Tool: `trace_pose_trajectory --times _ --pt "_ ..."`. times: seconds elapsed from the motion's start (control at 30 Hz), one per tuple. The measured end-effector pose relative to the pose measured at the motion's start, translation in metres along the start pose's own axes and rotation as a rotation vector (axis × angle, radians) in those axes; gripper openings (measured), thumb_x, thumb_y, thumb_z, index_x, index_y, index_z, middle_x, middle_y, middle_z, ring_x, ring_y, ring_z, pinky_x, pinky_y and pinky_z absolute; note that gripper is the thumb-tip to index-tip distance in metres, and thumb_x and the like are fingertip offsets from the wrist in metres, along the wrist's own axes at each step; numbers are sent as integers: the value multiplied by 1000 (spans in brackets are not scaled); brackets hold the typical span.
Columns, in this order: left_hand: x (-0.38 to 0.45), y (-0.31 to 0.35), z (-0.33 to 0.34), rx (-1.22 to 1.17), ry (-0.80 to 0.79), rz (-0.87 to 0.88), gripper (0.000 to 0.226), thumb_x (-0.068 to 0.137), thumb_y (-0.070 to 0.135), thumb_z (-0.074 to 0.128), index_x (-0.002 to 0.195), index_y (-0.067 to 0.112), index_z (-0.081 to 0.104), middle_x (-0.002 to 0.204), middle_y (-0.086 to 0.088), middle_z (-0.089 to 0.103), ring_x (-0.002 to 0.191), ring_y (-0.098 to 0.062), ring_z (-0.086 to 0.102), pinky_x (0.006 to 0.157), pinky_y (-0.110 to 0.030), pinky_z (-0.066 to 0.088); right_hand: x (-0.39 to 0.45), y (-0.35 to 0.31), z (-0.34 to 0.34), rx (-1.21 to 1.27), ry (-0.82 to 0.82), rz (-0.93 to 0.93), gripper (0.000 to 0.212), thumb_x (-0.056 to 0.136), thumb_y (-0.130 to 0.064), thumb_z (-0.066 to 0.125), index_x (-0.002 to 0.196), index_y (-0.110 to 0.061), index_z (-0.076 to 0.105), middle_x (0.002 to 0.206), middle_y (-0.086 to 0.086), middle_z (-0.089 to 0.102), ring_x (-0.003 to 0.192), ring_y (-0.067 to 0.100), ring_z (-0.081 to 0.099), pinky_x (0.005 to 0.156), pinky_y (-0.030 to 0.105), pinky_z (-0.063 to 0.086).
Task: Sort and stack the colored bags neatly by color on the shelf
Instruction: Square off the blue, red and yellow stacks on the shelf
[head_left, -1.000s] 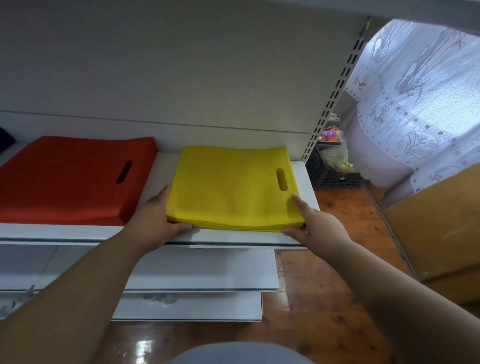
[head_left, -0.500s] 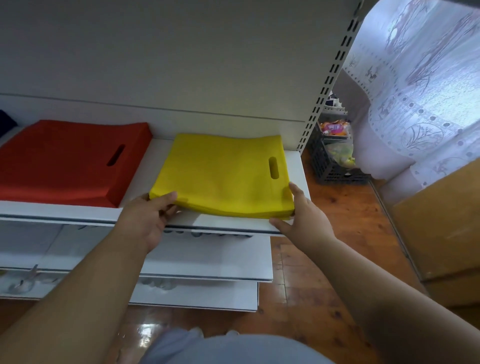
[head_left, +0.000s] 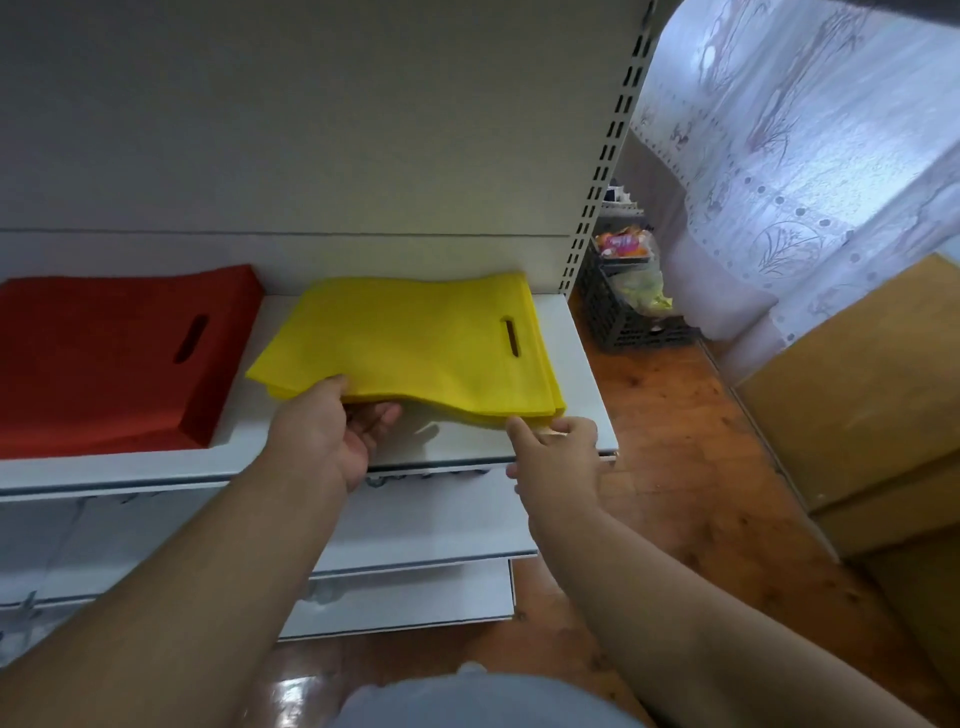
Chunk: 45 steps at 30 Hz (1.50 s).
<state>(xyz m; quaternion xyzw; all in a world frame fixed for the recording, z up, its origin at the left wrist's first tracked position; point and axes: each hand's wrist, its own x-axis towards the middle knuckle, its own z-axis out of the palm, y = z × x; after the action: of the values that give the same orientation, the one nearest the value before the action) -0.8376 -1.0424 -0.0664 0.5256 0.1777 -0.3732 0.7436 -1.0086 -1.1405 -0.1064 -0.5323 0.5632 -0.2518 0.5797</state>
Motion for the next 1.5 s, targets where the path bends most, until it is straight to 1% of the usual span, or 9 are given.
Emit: trace_pose_trajectory --times 0.07,0.2,0.3,0.47,0.8,1.07,1.23,1.4,1.5 --pt "-1 2 4 -16 -9 -13 31 102 21 51 129 8 50 95 -13 60 76 -26 64 44 -30 56 0 -1 8 145 57 83 39 83 -40 71 103 -35 38 92 1 69 77 21 70 74 44 59" --pt "-2 7 8 -103 -21 -28 31 102 21 51 131 10 50 95 -12 64 75 -26 67 46 -31 57 -20 -7 28 339 -18 149 27 93 -26 64 113 -12 51 93 11 65 58 18 62 54 31 51" --pt "1 10 7 -104 -38 -28 33 102 22 50 132 10 50 99 -12 65 72 -25 68 46 -27 55 -33 -14 52 491 -222 166 17 101 -23 53 105 -7 56 89 15 63 66 24 63 60 34 50" --pt "5 11 0 -93 -53 -36 29 102 21 50 130 13 51 103 -11 65 76 -25 67 45 -25 54 -18 -19 53 659 -206 82 19 105 -20 44 118 -9 53 98 13 66 77 28 67 70 37 55" --pt "-5 18 1 -122 -46 -41 9 102 21 51 96 14 53 95 -8 64 75 -23 66 52 -28 59 6 -20 7 497 -131 -43 20 105 -20 40 106 -9 57 101 17 64 70 26 68 65 35 56" --pt "-7 9 4 -175 -13 -10 9 101 23 53 100 15 57 92 -9 68 81 -24 67 47 -25 55 19 -24 -6 527 -221 -33 29 107 -28 34 107 -7 55 95 19 67 68 31 67 64 40 54" --pt "-7 4 3 -191 -12 3 10 101 24 53 99 15 56 62 -4 72 79 -23 67 44 -23 53 22 -19 -5 480 -218 -70 27 106 -26 36 104 -7 56 96 17 67 66 28 66 61 37 54" --pt "-2 6 0 -188 10 -9 10 101 24 54 105 16 57 87 -7 70 79 -22 67 46 -25 55 24 -16 0 462 -169 -117 28 106 -25 36 98 -9 58 93 14 69 64 28 66 57 35 54" --pt "-1 5 0 -176 4 -16 10 101 25 53 104 16 57 86 -7 70 76 -21 67 46 -25 55 25 -16 0 480 -161 -109 28 106 -24 37 100 -7 59 93 14 69 63 27 66 56 35 54"
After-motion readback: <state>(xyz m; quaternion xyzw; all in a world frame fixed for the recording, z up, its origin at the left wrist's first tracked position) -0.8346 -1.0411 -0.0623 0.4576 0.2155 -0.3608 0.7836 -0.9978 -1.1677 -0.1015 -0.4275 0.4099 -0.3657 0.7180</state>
